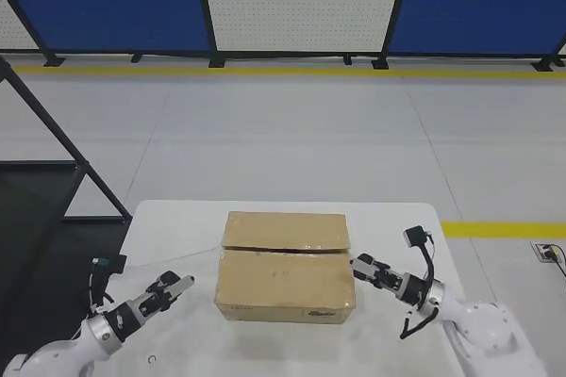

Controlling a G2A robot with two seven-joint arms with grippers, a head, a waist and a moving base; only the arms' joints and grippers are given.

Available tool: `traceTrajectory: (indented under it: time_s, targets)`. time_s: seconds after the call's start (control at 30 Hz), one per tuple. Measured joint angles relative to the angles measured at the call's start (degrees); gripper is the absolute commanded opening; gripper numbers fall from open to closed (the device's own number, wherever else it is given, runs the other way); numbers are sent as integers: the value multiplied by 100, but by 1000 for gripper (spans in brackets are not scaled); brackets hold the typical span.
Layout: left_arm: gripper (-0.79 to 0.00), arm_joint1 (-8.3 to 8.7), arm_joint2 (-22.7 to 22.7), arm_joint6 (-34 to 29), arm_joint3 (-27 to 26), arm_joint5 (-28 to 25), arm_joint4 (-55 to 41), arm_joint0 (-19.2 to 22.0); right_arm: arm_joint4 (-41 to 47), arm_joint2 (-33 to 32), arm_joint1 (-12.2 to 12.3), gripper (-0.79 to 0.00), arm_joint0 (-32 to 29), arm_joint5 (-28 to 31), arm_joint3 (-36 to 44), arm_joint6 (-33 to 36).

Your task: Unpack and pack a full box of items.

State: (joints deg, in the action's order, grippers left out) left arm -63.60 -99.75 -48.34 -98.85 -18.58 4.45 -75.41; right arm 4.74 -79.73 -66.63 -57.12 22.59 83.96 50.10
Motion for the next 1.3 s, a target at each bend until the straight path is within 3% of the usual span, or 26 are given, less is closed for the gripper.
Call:
traceTrajectory:
  time_s: [0.33,0.67,0.87,1.3]
  targets:
    - [0,31,32,-29,87,50,-36,34,1240,-99,62,0,-53,634,40,881]
    - [0,30,32,-28,86,49,-36,33,2023,-437,223,0,-541,1170,815,2034]
    - [0,30,32,-28,86,49,-36,33,1537,-457,401,0,-929,1033,1338,2126]
    - [0,30,32,-28,86,49,-36,33,224,308,832,0,-1186,1241,1272,1919]
